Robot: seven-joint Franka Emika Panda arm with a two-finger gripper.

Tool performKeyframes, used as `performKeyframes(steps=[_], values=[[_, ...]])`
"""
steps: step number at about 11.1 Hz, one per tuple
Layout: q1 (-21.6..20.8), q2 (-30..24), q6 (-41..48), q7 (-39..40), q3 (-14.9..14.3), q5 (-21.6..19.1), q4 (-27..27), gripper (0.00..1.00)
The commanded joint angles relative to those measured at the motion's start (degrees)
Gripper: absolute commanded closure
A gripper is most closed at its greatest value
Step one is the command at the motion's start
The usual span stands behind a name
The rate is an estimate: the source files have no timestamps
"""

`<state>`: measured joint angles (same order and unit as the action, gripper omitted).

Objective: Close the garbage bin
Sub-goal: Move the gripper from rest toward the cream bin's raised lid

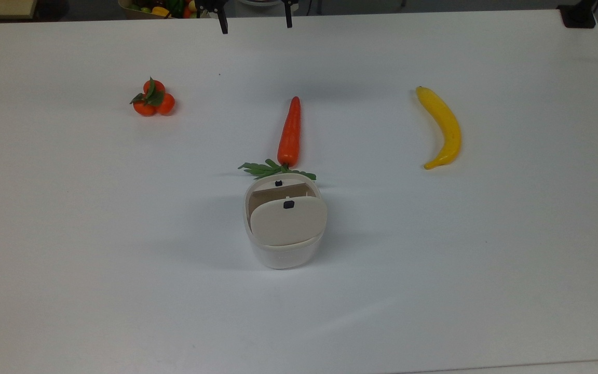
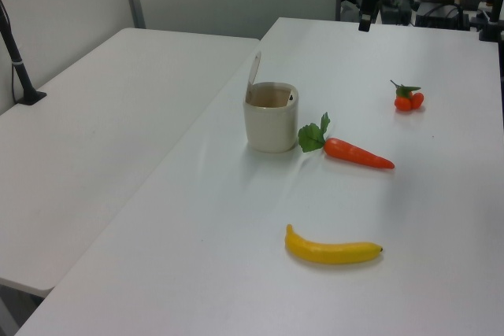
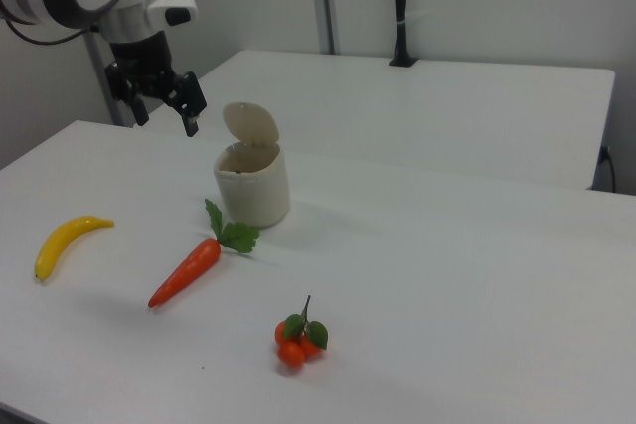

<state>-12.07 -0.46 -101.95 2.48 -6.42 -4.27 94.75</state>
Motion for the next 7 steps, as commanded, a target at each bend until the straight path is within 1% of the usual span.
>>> performKeyframes(steps=[1, 6, 7], values=[[-0.9, 0.2, 0.0, 1.3, -0.7, -1.0, 0.7, 0.0], [-0.9, 0.3, -0.1, 1.1, -0.7, -1.2, 0.6, 0.0], [-0.9, 0.4, -0.1, 1.9, -0.7, -1.4, 0.6, 0.16]])
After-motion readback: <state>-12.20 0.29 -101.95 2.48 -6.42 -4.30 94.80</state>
